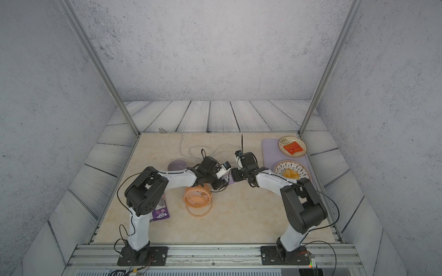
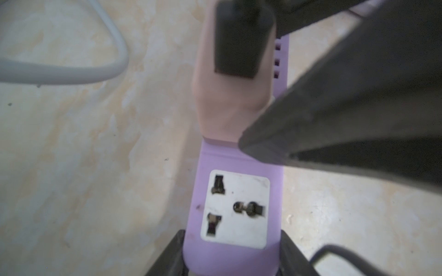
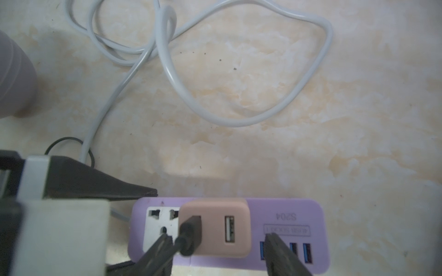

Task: Unplug the desk fan from the power strip
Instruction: Remove the plug from the socket.

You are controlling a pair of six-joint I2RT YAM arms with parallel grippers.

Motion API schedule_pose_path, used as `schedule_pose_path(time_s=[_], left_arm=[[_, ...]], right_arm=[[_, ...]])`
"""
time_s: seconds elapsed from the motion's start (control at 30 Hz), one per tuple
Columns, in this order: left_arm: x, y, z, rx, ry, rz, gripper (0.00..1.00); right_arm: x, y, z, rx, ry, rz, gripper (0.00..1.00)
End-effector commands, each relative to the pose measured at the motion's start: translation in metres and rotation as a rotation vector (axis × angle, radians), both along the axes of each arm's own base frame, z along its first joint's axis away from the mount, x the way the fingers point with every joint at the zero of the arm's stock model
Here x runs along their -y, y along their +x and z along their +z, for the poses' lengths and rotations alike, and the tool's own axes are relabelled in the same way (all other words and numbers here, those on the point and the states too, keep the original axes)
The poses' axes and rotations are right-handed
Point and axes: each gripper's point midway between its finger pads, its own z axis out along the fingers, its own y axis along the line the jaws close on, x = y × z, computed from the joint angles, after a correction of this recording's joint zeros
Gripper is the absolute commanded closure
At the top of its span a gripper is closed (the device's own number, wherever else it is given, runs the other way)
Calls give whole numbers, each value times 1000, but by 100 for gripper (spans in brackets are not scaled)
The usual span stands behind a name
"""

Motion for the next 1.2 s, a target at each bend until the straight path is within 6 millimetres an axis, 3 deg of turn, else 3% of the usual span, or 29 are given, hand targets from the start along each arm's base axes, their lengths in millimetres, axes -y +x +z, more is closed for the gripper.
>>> schedule_pose_path(time_s=[0.0, 0.47, 1.17], left_arm=[[1, -7, 9, -4, 2, -26, 100], [0, -8, 7, -6, 6, -27, 100], [1, -8, 6, -9, 7, -28, 100]], right_arm=[[-4, 7, 14, 89, 38, -5, 35], [2, 5, 14, 151, 39, -17, 36], [-6, 9, 15, 150, 50, 18, 40]])
